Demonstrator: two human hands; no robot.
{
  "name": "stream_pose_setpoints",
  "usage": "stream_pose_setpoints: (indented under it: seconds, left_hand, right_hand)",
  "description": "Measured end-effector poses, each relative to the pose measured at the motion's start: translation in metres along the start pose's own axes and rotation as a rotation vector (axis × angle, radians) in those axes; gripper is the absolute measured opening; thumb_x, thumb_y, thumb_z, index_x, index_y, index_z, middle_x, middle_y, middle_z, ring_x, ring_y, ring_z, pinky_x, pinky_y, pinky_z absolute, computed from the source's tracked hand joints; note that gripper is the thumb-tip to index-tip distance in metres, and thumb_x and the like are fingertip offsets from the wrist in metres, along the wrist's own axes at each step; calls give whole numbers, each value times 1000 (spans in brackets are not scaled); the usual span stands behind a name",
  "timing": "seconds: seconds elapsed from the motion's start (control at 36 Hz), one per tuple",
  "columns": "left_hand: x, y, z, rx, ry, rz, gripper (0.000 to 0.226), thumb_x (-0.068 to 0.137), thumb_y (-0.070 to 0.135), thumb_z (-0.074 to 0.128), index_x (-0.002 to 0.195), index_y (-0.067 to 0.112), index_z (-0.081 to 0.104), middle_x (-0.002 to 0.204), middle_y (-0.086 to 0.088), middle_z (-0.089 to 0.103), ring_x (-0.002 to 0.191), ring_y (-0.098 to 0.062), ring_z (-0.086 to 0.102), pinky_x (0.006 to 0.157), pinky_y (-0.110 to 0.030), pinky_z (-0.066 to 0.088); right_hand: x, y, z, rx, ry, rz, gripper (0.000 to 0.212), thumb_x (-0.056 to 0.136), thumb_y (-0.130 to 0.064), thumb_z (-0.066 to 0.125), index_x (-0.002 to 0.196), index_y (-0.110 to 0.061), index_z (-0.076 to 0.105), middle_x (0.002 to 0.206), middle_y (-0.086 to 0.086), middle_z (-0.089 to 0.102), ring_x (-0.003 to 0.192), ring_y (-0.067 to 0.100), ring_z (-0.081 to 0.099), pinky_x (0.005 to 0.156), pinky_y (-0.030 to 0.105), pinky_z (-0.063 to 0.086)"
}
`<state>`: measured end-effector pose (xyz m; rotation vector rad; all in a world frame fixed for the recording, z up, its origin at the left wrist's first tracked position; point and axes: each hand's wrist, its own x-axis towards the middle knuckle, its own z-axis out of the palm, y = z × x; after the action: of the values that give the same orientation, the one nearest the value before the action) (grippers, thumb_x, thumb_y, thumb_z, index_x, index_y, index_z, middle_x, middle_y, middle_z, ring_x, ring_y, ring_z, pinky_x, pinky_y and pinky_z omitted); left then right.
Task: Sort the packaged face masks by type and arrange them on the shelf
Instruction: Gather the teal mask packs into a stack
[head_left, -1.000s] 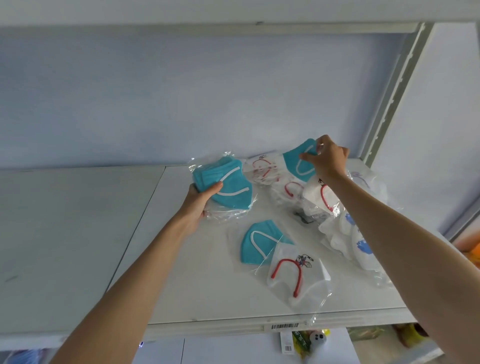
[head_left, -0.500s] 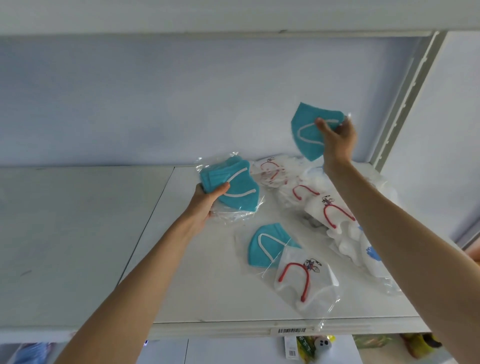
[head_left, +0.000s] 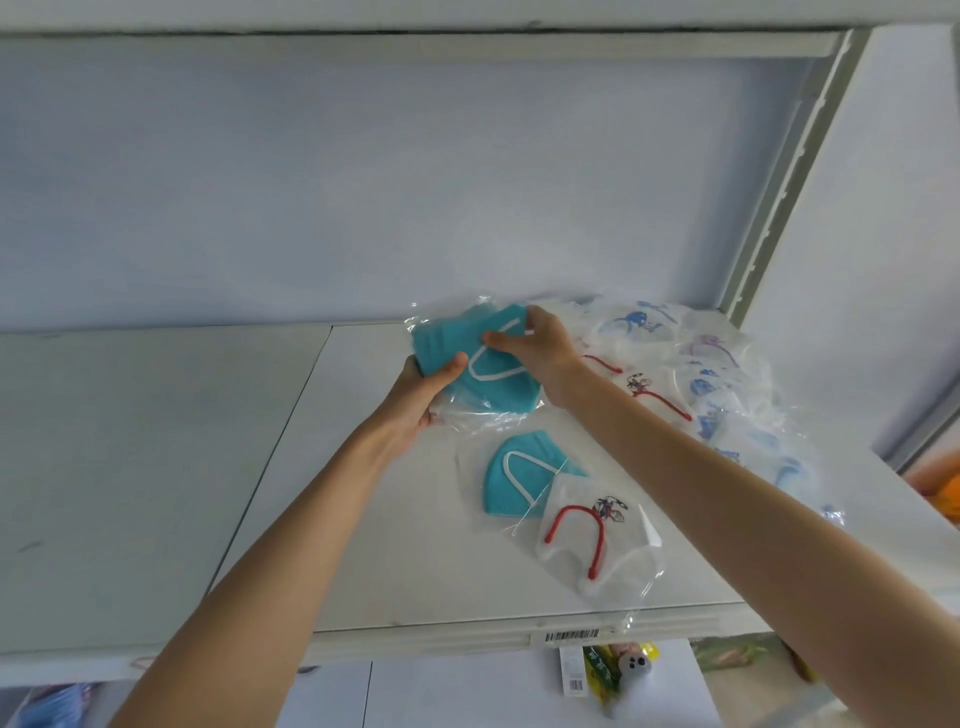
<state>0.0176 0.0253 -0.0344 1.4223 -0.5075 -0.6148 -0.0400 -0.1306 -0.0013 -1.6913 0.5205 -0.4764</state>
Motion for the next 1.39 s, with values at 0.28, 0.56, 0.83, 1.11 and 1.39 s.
stream_pose_setpoints:
  seconds: [0.28,0.56,0.83,1.11,1.39]
  left_hand:
    - [-3,1,-27,-20,204,-8,19,83,20,73,99,20,63,77,6,70,69,-8,67,50,-18,48]
    - [-11,7,-29,5,233,-18,14,92,12,62,99,13,50,39,17,49,33,2,47,34,-12,33]
    - [-7,6,-31,19,236,5,22,91,12,63,109,9,51,41,17,51,34,3,47,35,-11,33]
    - [3,3,-67,113,311,58,31,82,17,74,107,9,59,77,4,63,65,-7,59,44,-14,42]
    - [0,4,-36,175,46,-74,82,60,50,87,126,21,49,118,-6,67,105,-24,67,88,-45,55]
  right_hand:
    - [-19,21,-36,-633,-56,-45,57,81,-48,69,120,-11,50,118,5,57,105,21,55,94,41,48]
    - [-37,44,-32,-1331,-317,81,82,73,-66,65,130,-10,47,122,7,48,102,22,49,78,30,41]
    - [-10,46,-26,-763,-129,36,65,73,-31,80,124,-10,44,115,7,54,94,20,49,79,29,42]
    - [6,-3,-70,-523,-83,-269,44,74,-10,77,109,-33,63,109,1,57,90,20,59,80,31,52]
    - [-1,-39,-36,-755,-391,-471,52,73,-19,81,121,-30,63,112,-1,48,86,14,53,81,24,50]
